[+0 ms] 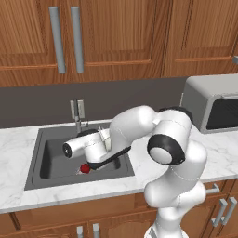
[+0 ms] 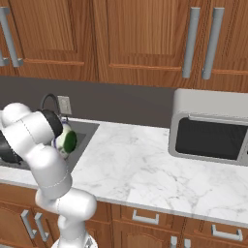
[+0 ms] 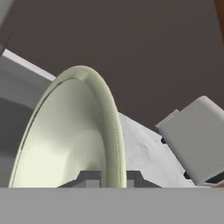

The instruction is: Dump the mango and tomato from the bowl so the bowl can be washed. Place the bowl in the sink after clearing the leftovers.

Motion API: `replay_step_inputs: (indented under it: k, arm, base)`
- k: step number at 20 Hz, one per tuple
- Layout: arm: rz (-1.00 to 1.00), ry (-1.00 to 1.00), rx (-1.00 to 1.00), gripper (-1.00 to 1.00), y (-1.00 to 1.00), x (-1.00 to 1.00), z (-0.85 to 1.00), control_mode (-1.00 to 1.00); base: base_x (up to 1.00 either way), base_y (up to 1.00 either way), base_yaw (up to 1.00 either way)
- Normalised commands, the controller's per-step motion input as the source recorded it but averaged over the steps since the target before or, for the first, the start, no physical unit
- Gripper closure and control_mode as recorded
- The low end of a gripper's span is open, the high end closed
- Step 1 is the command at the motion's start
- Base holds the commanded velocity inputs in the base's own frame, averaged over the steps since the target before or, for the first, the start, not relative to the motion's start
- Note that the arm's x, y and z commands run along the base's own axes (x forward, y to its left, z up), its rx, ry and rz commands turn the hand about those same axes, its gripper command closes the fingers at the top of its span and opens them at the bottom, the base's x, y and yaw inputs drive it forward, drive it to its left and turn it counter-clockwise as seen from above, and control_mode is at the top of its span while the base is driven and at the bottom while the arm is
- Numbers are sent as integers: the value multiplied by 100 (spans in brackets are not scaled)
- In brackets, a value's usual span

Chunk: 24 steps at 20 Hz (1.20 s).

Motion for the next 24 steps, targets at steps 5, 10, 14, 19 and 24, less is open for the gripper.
replay_step_inputs:
  k: [5,10,14,19,24]
  arm:
    - [5,-4,31,100,-22,-25,9,-100]
    - [1,0,43,100,-36,-6,33,-100]
    - [1,6,53,100,-35,0,42,-100]
    - [10,25,54,100,-28,0,24,-100]
    - [19,25,53,100,-13,0,21,-100]
  base:
    - [0,0,0]
    - [0,0,0]
    - [0,0,0]
    - [0,0,0]
    - [0,0,0]
